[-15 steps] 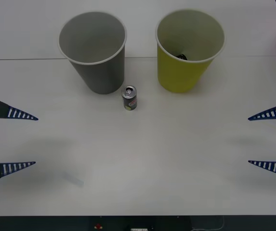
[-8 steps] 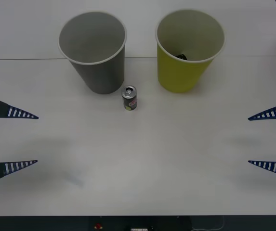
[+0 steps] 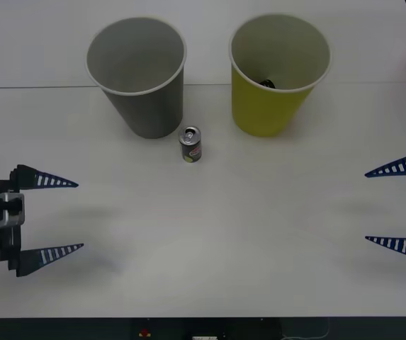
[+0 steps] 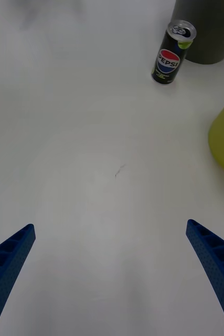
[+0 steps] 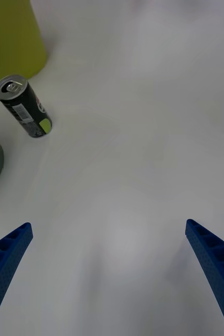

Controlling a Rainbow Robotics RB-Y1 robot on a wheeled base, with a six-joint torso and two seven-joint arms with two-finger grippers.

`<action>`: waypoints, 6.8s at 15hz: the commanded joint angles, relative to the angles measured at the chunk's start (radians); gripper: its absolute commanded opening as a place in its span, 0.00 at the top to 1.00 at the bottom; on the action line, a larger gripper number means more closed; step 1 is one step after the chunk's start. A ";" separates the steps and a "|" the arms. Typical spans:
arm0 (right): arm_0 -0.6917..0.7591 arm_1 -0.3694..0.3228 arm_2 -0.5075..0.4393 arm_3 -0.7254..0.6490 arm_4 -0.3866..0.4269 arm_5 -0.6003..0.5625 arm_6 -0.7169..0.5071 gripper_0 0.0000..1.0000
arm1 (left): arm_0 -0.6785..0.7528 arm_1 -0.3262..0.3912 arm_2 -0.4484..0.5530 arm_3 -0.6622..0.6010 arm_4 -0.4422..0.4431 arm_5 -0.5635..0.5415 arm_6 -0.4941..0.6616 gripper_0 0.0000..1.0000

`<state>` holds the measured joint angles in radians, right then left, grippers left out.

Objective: Put the can into the green bin and the plastic bottle into the gray bin

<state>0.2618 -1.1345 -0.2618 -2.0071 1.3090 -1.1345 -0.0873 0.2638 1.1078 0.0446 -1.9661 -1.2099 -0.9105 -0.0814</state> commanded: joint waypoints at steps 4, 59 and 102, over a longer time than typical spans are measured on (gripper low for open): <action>0.000 0.000 0.000 0.000 0.000 0.000 0.000 0.00 | -0.003 -0.003 -0.160 0.001 0.087 0.200 0.005 0.00; 0.000 0.000 0.000 0.000 0.000 0.000 0.000 0.00 | -0.566 -0.706 -0.799 0.503 0.052 1.288 0.196 0.00; 0.000 0.000 0.000 0.000 0.000 0.000 0.000 0.00 | -0.472 -0.312 -0.790 0.158 0.021 0.782 0.545 1.00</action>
<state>0.2618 -1.1345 -0.2618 -2.0071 1.3090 -1.1345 -0.0873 -0.2093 0.7670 -0.7494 -1.7850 -1.1851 -0.1061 0.4320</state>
